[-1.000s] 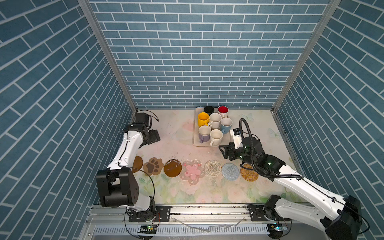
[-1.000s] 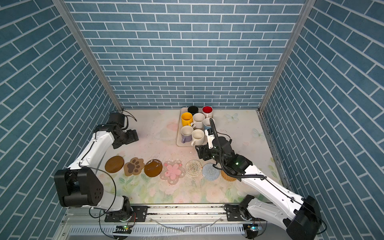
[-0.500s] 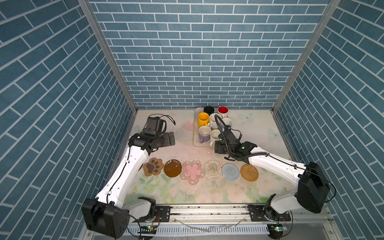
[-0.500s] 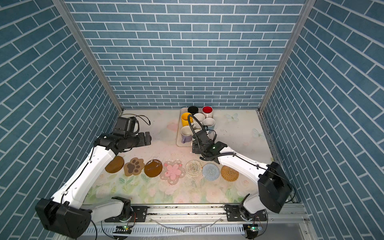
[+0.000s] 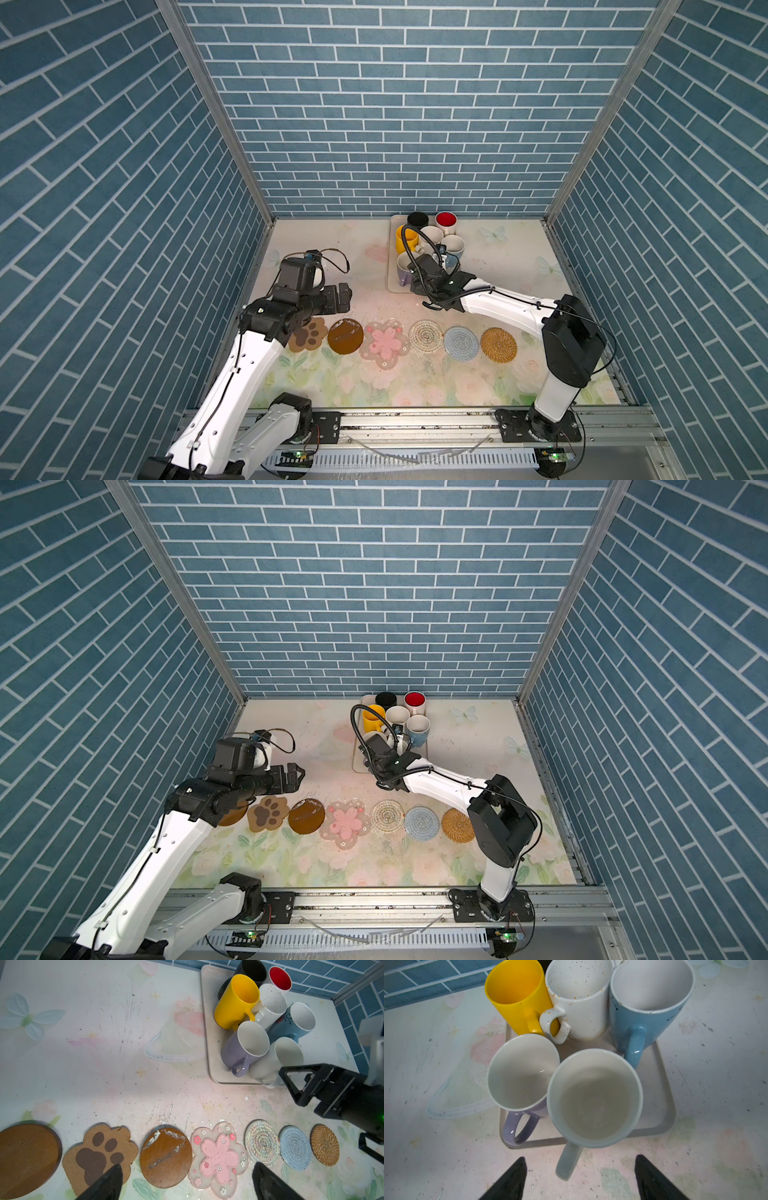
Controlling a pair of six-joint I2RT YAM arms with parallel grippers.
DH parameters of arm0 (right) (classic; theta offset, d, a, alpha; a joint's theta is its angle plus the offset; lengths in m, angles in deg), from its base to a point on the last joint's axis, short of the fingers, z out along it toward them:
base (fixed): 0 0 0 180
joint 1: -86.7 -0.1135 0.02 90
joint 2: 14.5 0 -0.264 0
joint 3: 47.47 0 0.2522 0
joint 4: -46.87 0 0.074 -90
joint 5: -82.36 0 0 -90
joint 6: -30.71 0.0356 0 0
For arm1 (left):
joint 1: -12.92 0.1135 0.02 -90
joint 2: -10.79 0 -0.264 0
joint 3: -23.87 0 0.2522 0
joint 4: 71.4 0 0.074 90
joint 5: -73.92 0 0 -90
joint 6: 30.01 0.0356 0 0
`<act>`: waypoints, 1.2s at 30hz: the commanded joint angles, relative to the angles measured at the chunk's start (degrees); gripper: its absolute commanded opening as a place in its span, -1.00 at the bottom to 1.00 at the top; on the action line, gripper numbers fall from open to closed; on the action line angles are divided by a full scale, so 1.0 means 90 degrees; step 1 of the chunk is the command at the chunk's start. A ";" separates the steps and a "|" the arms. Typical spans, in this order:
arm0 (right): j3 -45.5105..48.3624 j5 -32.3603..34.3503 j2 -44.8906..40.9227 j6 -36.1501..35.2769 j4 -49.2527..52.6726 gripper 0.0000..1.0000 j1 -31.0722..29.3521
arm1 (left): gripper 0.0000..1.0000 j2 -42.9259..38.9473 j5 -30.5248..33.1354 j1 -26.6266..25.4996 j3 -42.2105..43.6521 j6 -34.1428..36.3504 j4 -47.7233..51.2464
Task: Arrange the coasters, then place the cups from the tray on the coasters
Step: 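Raise left gripper off the coaster while right gripper moves over the mug tray, then lower right gripper onto the lavender mug at the tray's near edge and grasp it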
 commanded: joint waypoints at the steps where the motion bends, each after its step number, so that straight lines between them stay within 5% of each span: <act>1: -0.0396 0.0326 0.0274 0.0610 0.0343 0.54 -0.0023 | 0.93 -0.0071 -0.0210 -0.0030 0.0224 0.0100 -0.0161; 24: 0.0318 0.0365 0.0325 0.1128 0.0386 -0.14 0.0114 | 0.89 -0.0386 -0.0249 -0.0088 0.0431 0.0163 -0.0221; 32: 0.0497 0.0095 0.0096 0.0571 0.0391 -0.08 0.0273 | 0.90 -0.0373 -0.0210 -0.0088 0.0412 0.0182 -0.0209; 36: 0.0451 -0.0098 -0.0052 0.0137 0.0296 0.21 0.0276 | 0.90 -0.0319 -0.0173 -0.0079 0.0402 0.0186 -0.0199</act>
